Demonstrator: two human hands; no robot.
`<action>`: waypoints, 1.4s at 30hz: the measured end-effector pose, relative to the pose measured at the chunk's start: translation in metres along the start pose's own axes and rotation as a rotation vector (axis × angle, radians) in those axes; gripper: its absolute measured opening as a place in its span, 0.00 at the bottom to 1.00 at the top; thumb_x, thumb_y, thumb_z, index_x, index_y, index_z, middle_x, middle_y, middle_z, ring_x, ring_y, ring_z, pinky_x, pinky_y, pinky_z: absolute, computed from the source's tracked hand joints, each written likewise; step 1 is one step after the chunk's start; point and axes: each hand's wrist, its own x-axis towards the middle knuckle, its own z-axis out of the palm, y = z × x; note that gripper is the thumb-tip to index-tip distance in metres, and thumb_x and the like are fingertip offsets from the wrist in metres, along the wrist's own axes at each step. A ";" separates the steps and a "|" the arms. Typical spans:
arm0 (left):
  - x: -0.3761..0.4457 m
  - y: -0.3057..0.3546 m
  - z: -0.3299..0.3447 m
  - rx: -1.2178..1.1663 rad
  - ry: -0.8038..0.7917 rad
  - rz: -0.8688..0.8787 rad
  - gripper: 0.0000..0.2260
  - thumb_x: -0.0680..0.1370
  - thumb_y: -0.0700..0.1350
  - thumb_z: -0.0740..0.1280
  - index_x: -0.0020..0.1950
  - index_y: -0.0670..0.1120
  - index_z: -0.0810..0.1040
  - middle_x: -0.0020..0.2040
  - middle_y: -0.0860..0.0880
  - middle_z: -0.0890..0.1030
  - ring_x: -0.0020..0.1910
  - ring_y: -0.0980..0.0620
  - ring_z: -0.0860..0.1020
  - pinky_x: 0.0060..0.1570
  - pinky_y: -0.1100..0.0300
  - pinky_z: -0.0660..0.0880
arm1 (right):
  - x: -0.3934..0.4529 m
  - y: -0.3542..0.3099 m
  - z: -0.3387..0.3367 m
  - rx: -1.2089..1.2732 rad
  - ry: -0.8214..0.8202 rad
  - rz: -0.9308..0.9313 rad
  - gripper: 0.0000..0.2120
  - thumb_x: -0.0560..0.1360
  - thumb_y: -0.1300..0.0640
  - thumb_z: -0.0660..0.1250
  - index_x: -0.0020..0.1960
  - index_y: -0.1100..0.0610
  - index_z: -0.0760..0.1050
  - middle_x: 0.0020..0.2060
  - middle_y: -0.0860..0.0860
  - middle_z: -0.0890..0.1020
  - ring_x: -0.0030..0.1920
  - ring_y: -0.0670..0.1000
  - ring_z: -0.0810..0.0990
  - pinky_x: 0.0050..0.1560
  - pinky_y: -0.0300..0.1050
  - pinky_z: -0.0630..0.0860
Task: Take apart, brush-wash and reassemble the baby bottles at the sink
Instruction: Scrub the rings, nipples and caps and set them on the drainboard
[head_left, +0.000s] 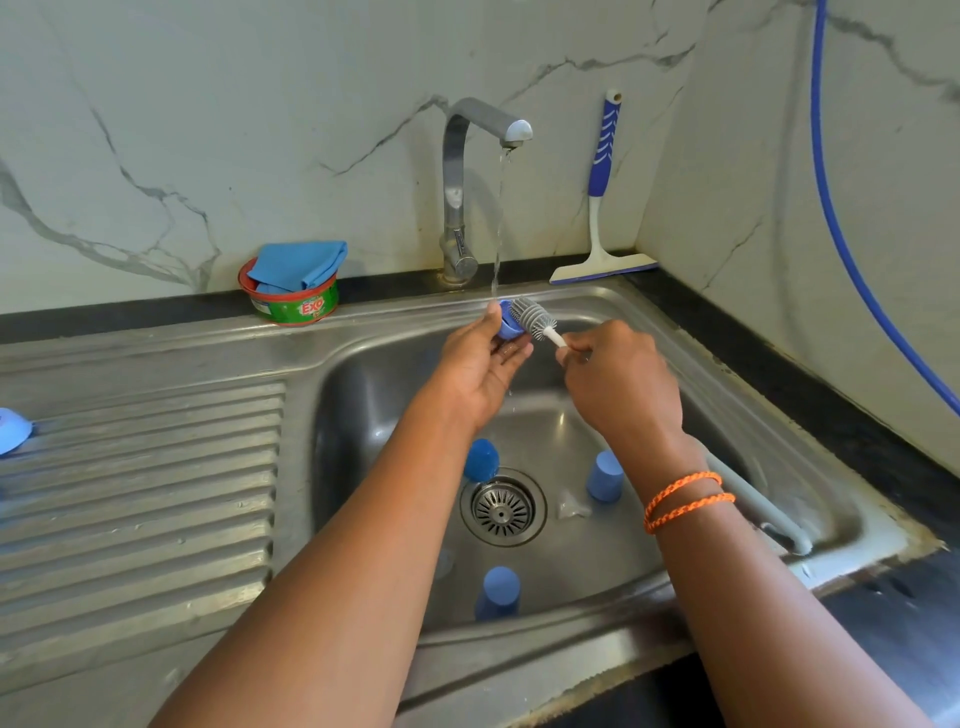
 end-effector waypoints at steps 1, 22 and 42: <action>0.000 0.000 -0.001 -0.008 0.003 -0.006 0.12 0.86 0.45 0.64 0.62 0.37 0.77 0.58 0.37 0.84 0.58 0.42 0.83 0.68 0.45 0.76 | -0.001 -0.001 0.000 0.000 0.001 -0.011 0.13 0.84 0.50 0.66 0.65 0.47 0.83 0.54 0.56 0.84 0.52 0.63 0.82 0.53 0.57 0.81; -0.003 0.017 -0.016 0.148 0.132 0.093 0.16 0.82 0.48 0.70 0.65 0.39 0.80 0.49 0.43 0.82 0.45 0.49 0.82 0.54 0.51 0.84 | -0.006 -0.011 0.013 0.180 -0.068 -0.133 0.07 0.82 0.49 0.66 0.50 0.44 0.83 0.41 0.56 0.80 0.43 0.63 0.78 0.42 0.51 0.73; -0.146 0.170 -0.161 0.912 0.349 0.603 0.11 0.68 0.49 0.81 0.49 0.53 0.87 0.48 0.56 0.87 0.51 0.57 0.84 0.56 0.54 0.80 | -0.092 -0.149 0.039 0.038 -0.069 -0.474 0.06 0.82 0.55 0.63 0.51 0.52 0.80 0.42 0.56 0.81 0.45 0.67 0.79 0.39 0.52 0.71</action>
